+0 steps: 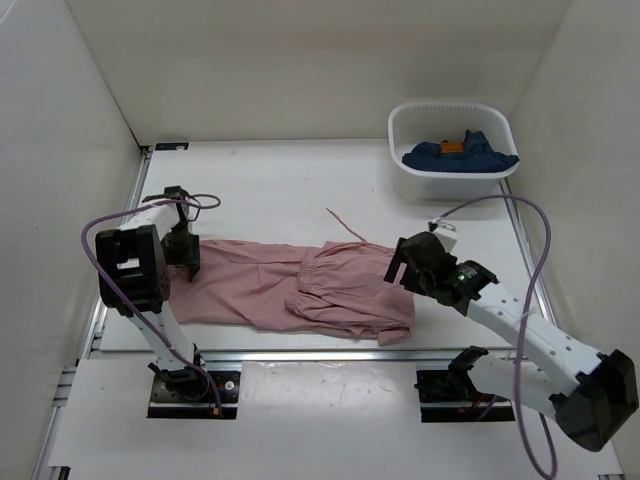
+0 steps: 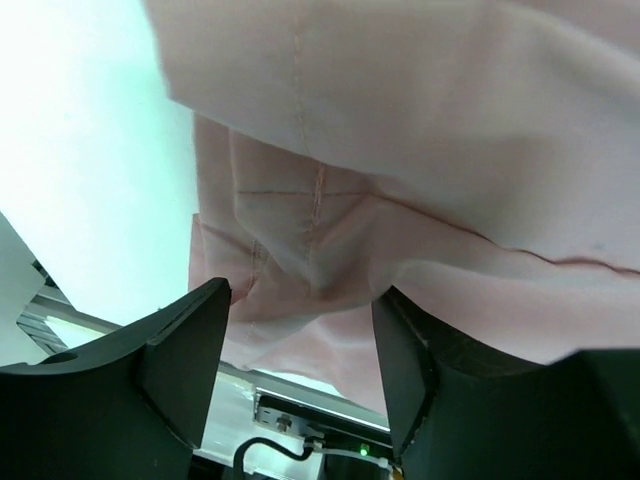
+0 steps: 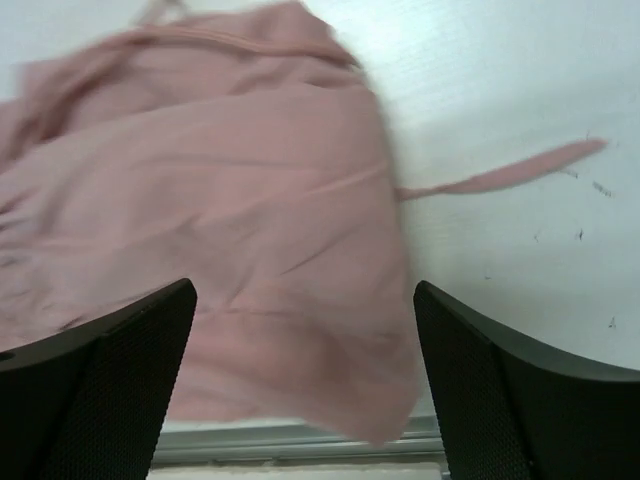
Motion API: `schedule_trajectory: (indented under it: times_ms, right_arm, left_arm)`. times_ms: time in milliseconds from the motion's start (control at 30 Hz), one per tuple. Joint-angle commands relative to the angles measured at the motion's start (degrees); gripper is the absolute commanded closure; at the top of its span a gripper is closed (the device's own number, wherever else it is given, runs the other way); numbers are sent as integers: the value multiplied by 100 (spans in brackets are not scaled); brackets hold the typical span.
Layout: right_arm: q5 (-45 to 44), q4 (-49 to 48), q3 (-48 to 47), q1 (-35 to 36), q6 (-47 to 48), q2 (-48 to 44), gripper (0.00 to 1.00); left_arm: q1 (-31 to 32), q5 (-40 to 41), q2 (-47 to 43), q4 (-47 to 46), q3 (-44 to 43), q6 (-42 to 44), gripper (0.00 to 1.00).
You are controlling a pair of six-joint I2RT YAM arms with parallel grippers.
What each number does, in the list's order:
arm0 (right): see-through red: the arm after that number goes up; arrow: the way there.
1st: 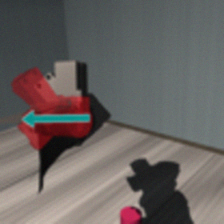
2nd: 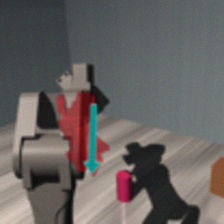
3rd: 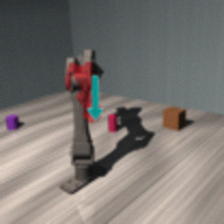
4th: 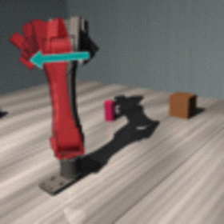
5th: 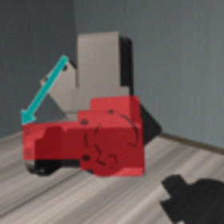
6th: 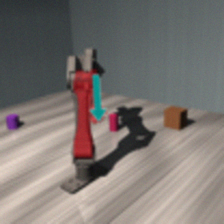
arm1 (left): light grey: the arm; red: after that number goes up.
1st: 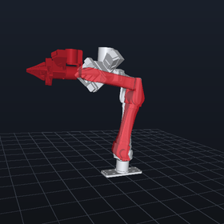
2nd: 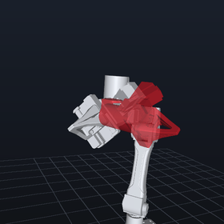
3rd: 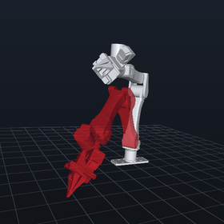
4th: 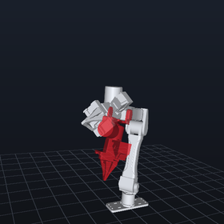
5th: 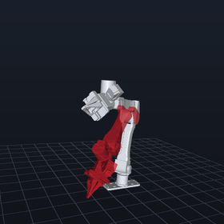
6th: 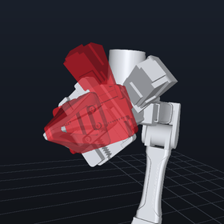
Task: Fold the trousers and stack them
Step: Fold the trousers
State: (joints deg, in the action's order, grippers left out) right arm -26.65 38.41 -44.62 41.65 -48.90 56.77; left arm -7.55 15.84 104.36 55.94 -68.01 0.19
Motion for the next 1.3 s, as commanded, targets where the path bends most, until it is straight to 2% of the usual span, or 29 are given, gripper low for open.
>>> schedule_trajectory:
  times_ms: [0, 200, 233, 333, 367, 400, 467, 567, 600, 667, 700, 767, 800, 833, 867, 900, 933, 967, 1000, 1033, 1100, 1267]
  right_arm:
    - [2020, -755, 708, -789, 249, 587, 4]
    - [2901, -1688, 1307, -1158, 119, 1369, 2]
    - [2903, -1740, 1394, -1237, 48, 1476, 8]
    - [3095, -1741, 1508, -1553, 135, 1732, 30]
    - [3157, -1671, 1509, -1685, 214, 1732, 56]
    - [3105, -1322, 1378, -1843, 293, 1662, 76]
    - [2746, -742, 1062, -2379, 635, 1434, 100]
    - [1964, 453, -52, -3135, 1285, 994, 100]
    - [1727, 1048, -882, -3250, 1417, 994, 100]
    - [1027, 1588, -1791, -3251, 1698, 1168, 100]
    - [778, 1851, -2622, -3120, 1700, 1291, 100]
    - [242, 2459, -3278, -2384, 1439, 1781, 100]
    - [66, 2582, -3716, -1693, 1315, 1985, 100]
    - [3, 2775, -3921, -1330, 1174, 2213, 100]
    - [-67, 2890, -4123, -943, 1025, 2772, 100]
    - [-68, 3030, -4351, -252, 858, 3117, 100]
    - [-164, 3258, -4980, 68, 752, 3486, 100]
    - [-252, 3765, -5325, 350, 699, 4229, 100]
    - [-392, 4005, -5651, 796, 698, 4576, 100]
    - [-515, 4242, -6194, 984, 698, 4884, 100]
    - [-586, 4517, -6418, 1326, 698, 5413, 100]
    - [-683, 4342, -5841, 1443, 768, 5196, 100]
  left_arm:
    - [-141, -255, -407, 153, -440, -19, 29]
    - [-466, -502, -767, 417, -960, -19, 26]
    - [-606, -502, -768, 417, -960, -19, 25]
    - [-817, -651, -768, 417, -583, -19, 20]
    - [-818, -652, -681, 304, -347, -19, 20]
    - [-818, -652, -628, 242, -232, -19, 18]
    - [-818, -774, -557, 128, -82, -19, 18]
    - [-582, -1319, -381, 127, -81, -19, 18]
    - [-502, -1720, -320, 180, -151, -19, 18]
    - [-222, -2170, -206, 232, -282, -19, 18]
    - [-99, -2390, -144, 294, -370, -19, 18]
    - [156, -2953, 48, 426, -634, -19, 18]
    - [401, -3068, 111, 487, -696, -19, 18]
    - [508, -3356, 172, 488, -801, -19, 18]
    - [587, -3507, 329, 540, -871, -19, 18]
    - [719, -3674, 427, 697, -950, -19, 18]
    - [772, -4049, 506, 777, -1099, -19, 18]
    - [825, -4236, 576, 847, -1153, -19, 18]
    - [878, -4368, 647, 900, -1153, -19, 18]
    - [1044, -4439, 647, 962, -1153, -19, 18]
    - [1211, -4667, 647, 1023, -1153, -19, 17]
    - [1589, -5290, 647, 1313, -1101, -19, 14]
